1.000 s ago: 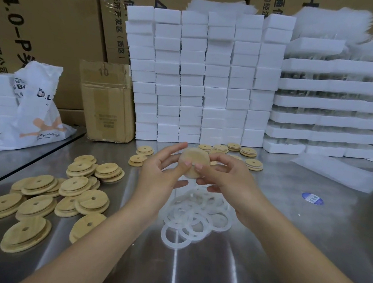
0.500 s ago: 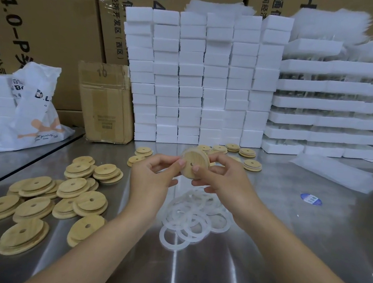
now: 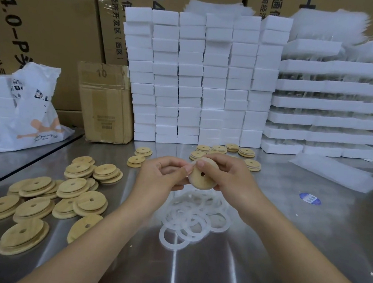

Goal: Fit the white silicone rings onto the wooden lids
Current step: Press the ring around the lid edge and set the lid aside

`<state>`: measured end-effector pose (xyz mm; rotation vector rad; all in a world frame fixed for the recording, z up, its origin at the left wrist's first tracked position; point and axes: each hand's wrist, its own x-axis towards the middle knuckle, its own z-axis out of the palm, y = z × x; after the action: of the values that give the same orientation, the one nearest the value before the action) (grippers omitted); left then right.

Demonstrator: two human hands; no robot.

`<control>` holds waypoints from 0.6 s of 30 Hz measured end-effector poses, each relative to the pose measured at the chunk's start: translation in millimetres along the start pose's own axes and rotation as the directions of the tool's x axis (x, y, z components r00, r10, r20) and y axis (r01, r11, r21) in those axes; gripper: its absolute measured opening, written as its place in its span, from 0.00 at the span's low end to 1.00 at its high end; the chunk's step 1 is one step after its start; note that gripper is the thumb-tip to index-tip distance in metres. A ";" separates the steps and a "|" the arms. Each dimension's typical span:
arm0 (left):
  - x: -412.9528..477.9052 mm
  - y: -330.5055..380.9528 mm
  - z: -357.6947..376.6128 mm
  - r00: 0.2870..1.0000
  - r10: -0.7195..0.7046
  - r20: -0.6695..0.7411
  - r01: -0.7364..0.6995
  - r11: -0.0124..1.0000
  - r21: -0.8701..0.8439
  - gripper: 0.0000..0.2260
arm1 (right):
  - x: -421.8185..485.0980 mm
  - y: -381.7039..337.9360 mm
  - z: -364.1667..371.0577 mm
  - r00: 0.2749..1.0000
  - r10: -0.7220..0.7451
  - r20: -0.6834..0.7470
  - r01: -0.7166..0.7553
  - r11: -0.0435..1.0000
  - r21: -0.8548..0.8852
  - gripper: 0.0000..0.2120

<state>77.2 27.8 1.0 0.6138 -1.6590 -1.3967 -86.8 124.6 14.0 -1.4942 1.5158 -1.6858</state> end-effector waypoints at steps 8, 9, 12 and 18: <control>0.6 2.2 -1.2 0.996 -0.074 0.045 0.075 0.997 -0.021 0.04 | 1.0 -2.6 -6.1 0.996 0.069 0.052 -0.067 0.997 -0.039 0.06; 0.5 2.7 -1.6 0.995 -0.083 0.053 0.085 0.996 -0.033 0.05 | 1.5 -2.8 -6.9 0.995 0.081 0.060 -0.079 0.996 -0.036 0.07; 1.1 4.5 -3.7 0.992 -0.100 0.079 0.105 0.992 -0.063 0.07 | 2.3 -3.4 -8.2 0.991 0.106 0.078 -0.107 0.994 0.002 0.08; 3.6 7.5 -10.5 0.995 -0.068 0.070 0.073 0.995 -0.073 0.07 | 0.3 -3.6 -7.3 0.996 0.071 0.047 -0.069 0.997 -0.029 0.07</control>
<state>85.5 21.2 9.3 0.5926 -1.6435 -1.5388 -92.2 128.6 18.6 -1.4672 1.5536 -1.5844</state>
